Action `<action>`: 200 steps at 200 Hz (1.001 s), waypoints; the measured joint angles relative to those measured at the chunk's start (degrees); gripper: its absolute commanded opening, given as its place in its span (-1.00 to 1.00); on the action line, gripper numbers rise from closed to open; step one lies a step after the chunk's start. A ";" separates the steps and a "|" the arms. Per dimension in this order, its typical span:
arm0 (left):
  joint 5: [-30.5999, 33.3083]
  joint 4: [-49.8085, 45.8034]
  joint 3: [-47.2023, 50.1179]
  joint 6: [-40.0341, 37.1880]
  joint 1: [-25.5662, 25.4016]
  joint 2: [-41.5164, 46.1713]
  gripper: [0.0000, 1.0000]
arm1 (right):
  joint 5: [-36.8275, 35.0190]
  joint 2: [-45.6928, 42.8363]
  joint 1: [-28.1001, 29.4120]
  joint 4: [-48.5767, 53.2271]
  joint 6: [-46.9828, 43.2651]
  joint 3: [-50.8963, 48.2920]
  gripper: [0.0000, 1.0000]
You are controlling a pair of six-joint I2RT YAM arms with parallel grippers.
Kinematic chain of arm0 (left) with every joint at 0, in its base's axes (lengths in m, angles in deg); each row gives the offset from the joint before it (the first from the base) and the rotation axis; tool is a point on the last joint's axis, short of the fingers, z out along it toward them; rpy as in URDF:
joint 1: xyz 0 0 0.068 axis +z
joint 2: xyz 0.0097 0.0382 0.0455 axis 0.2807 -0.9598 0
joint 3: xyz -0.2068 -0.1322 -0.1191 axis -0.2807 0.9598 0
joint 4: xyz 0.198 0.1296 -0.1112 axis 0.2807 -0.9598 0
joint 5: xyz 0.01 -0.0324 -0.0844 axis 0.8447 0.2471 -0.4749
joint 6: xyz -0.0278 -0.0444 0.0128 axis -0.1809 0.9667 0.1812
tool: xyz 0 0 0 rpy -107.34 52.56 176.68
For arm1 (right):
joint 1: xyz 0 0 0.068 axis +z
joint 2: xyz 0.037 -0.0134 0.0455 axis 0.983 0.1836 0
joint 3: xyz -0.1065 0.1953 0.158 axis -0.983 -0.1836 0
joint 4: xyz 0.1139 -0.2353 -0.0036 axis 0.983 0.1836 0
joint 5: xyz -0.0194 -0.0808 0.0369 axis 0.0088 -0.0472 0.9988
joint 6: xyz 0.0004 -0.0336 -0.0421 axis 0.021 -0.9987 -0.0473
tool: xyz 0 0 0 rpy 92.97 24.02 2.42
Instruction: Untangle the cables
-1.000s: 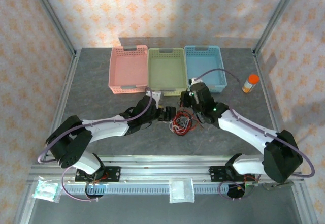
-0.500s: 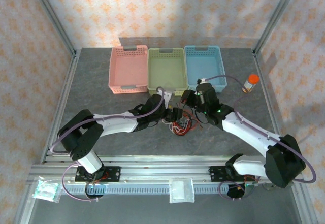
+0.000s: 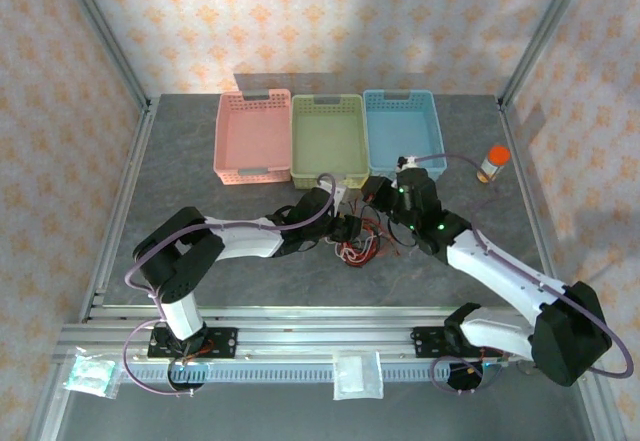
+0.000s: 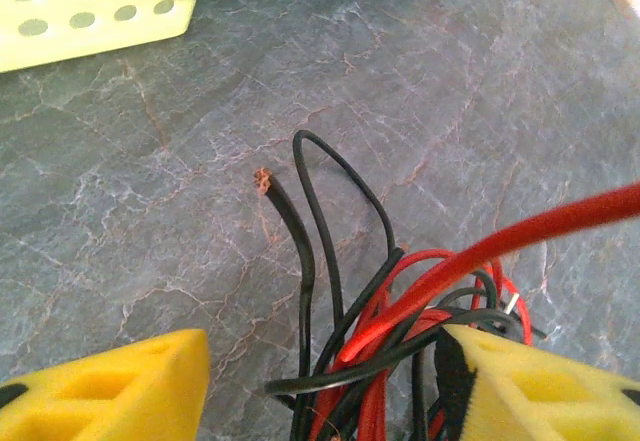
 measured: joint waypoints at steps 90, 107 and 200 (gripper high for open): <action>-0.24 1.88 1.60 0.59 -0.26 -0.26 0.11 | 1.27 -4.57 -0.39 -1.62 0.28 1.70 -1.00; -0.24 2.21 2.03 0.87 -0.28 -0.26 0.09 | 0.70 -5.55 -0.39 -0.52 0.02 3.39 -1.00; -0.31 3.34 6.21 2.08 -0.66 -0.26 0.08 | -2.34 -7.54 -0.39 5.79 -6.12 16.83 -1.00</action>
